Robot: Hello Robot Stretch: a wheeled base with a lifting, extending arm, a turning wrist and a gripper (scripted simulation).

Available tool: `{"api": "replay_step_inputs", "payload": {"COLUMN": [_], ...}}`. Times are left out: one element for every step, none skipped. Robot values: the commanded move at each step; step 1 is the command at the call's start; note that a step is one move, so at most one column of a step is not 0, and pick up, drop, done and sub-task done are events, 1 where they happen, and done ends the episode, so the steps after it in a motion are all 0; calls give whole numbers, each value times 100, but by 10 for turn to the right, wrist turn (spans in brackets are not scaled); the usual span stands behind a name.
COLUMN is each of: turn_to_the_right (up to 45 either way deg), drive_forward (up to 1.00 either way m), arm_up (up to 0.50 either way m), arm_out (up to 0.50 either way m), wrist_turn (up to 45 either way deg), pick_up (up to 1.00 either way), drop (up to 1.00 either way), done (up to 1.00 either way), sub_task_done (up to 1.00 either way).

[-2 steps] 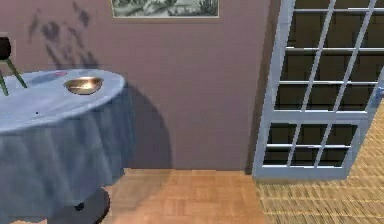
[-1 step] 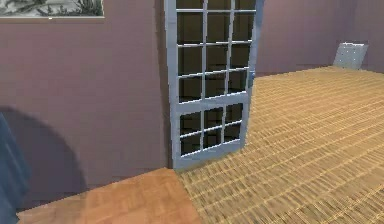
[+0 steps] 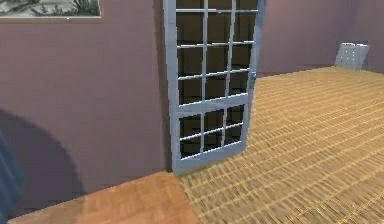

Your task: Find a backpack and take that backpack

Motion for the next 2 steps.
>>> {"api": "replay_step_inputs", "payload": {"turn_to_the_right": [180, 0], "drive_forward": [0, 35], "arm_up": [0, 0], "arm_out": [0, 0], "wrist_turn": [0, 0], "pick_up": [0, 0], "drop": [0, 0], "done": [0, 0], "sub_task_done": [0, 0]}}
